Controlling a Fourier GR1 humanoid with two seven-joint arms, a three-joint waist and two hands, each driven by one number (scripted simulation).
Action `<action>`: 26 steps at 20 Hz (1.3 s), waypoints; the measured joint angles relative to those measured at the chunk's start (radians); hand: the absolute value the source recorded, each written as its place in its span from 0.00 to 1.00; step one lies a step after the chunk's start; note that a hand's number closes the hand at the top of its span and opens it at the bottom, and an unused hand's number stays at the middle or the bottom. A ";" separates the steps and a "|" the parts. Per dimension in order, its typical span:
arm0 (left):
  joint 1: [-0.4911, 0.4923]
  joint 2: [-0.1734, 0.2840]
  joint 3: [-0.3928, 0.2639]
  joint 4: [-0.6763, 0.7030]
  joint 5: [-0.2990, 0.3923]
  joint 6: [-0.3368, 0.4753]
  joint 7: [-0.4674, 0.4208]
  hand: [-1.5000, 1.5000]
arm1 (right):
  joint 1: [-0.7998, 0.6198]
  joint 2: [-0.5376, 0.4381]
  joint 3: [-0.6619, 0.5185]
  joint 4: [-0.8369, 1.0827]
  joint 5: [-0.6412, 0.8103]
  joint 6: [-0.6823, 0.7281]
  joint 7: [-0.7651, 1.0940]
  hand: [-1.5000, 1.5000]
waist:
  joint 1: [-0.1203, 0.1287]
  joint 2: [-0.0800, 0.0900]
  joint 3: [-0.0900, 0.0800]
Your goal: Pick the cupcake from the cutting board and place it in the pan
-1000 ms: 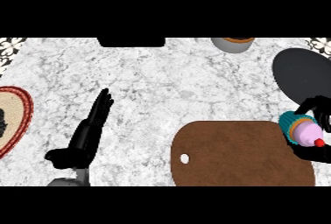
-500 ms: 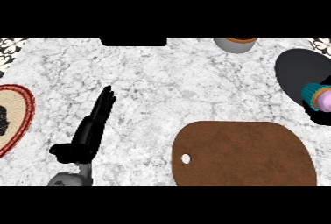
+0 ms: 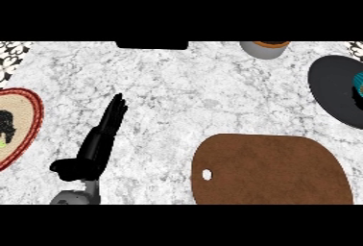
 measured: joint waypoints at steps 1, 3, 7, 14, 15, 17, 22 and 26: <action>-0.002 0.001 0.001 0.001 0.002 -0.004 0.000 0.50 | -0.036 -0.016 -0.015 0.058 -0.005 -0.012 -0.019 1.00 | 0.005 0.002 0.001; -0.005 0.002 -0.001 0.002 0.001 -0.007 0.001 0.50 | -0.085 -0.041 -0.040 0.166 -0.012 -0.042 -0.076 1.00 | 0.012 0.005 0.001; -0.008 -0.017 -0.021 0.013 -0.013 -0.003 -0.013 0.50 | -0.182 -0.092 -0.074 0.342 -0.017 -0.077 -0.151 1.00 | 0.024 0.011 0.002; -0.035 -0.026 -0.034 0.017 -0.018 -0.010 -0.011 0.50 | -0.235 -0.155 0.008 0.555 0.090 0.005 -0.092 0.00 | 0.058 0.027 0.002; -0.041 -0.032 -0.038 0.020 -0.022 -0.005 -0.009 0.50 | -0.248 -0.161 0.025 0.578 0.105 0.039 -0.079 0.00 | 0.060 0.028 0.003; -0.051 -0.031 -0.036 0.022 -0.024 -0.005 -0.009 0.50 | -0.274 -0.162 0.042 0.621 0.117 0.113 -0.064 0.00 | 0.066 0.029 0.003; -0.051 -0.036 -0.040 0.024 -0.022 -0.008 -0.005 0.50 | -0.327 -0.153 0.036 0.683 0.107 0.198 -0.083 0.00 | 0.068 0.030 0.006; -0.041 -0.034 -0.035 0.017 -0.026 0.000 -0.002 0.50 | -0.336 -0.157 -0.039 0.696 0.033 0.221 -0.159 0.00 | 0.057 0.028 0.007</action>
